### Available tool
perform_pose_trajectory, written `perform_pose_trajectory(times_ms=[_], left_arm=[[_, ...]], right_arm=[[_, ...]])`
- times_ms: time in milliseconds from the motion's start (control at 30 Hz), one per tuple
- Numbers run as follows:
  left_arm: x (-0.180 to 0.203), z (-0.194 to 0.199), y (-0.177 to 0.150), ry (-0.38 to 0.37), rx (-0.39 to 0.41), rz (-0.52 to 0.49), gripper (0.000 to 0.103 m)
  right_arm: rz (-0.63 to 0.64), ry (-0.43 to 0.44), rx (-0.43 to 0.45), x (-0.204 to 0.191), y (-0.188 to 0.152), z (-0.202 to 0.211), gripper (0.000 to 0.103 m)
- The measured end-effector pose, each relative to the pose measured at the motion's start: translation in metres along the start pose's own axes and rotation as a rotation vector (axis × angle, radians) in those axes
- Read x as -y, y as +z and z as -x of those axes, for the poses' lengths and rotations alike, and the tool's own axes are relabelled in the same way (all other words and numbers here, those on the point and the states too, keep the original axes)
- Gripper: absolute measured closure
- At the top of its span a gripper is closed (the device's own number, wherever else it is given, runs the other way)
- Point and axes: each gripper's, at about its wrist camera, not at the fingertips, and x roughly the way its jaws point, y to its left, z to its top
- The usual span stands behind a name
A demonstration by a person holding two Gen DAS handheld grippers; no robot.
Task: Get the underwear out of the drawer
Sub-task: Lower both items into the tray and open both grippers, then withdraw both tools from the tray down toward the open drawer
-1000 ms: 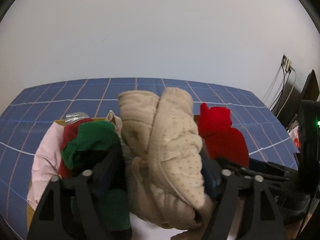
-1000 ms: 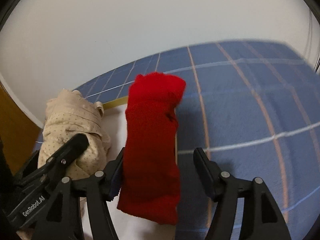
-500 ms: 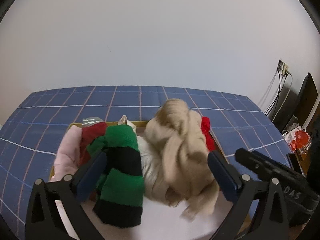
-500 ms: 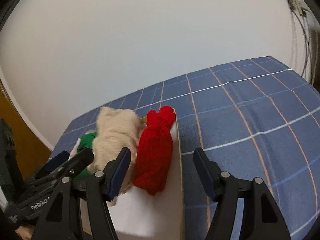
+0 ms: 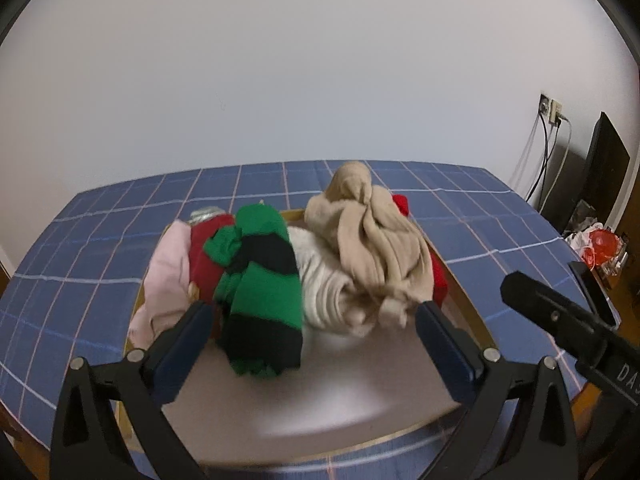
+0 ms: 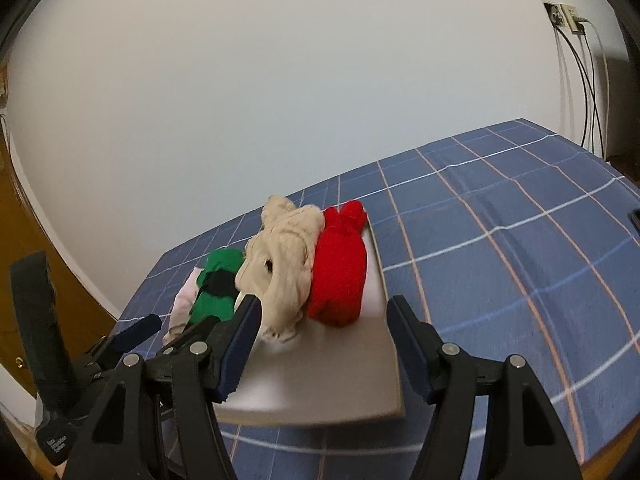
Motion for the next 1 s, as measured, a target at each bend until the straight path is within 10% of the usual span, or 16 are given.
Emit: perform_pose_trajectory(times_ms=[1000], left_arm=[[-0.019, 0.075, -0.086, 0.006, 0.014, -0.026, 0.001]], right_arm=[[0.013, 0.027, 0.027, -0.032, -0.093, 0.071, 0.036]])
